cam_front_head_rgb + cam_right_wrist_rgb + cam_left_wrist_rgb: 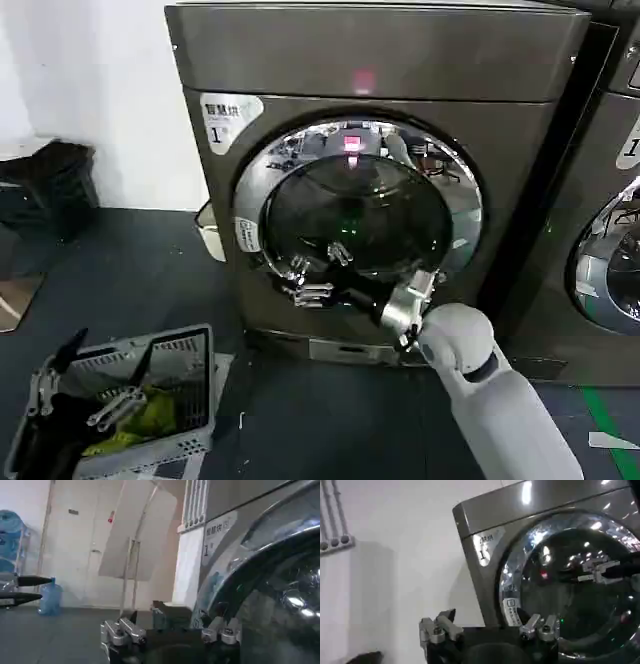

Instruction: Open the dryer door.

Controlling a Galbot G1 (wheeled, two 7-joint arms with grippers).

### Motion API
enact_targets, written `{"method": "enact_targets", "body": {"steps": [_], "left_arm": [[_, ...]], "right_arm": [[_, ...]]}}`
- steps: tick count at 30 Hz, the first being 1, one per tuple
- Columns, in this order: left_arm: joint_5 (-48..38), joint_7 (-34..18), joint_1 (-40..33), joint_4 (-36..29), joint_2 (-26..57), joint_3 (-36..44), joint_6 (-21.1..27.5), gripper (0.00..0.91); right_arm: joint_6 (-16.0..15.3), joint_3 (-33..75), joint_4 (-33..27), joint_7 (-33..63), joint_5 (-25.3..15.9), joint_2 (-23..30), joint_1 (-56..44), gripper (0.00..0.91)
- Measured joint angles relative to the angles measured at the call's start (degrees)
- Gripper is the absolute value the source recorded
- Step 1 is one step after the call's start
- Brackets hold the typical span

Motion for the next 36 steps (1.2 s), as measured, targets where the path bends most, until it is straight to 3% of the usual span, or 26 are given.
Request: {"method": "enact_targets", "body": {"steps": [6,20,36], "left_arm": [[0.24,0.12,-0.34,0.00,0.10,0.47,0.72,0.907],[5.04,1.50,-0.36,0.00,0.25,1.06,3.07,0.907],[6.25,1.30,-0.03,0.00,-0.34,2.02,3.14,0.907]], "right_arm": [[1.86,-1.54,-5.60,-1.80,-3.60,1.20,2.47,0.907],[5.13,-9.85,-23.34,-1.50,-7.31,5.64,14.11,0.907],[6.85,-14.42,-35.75,-2.76,-7.83,10.55,21.01,0.907]]}}
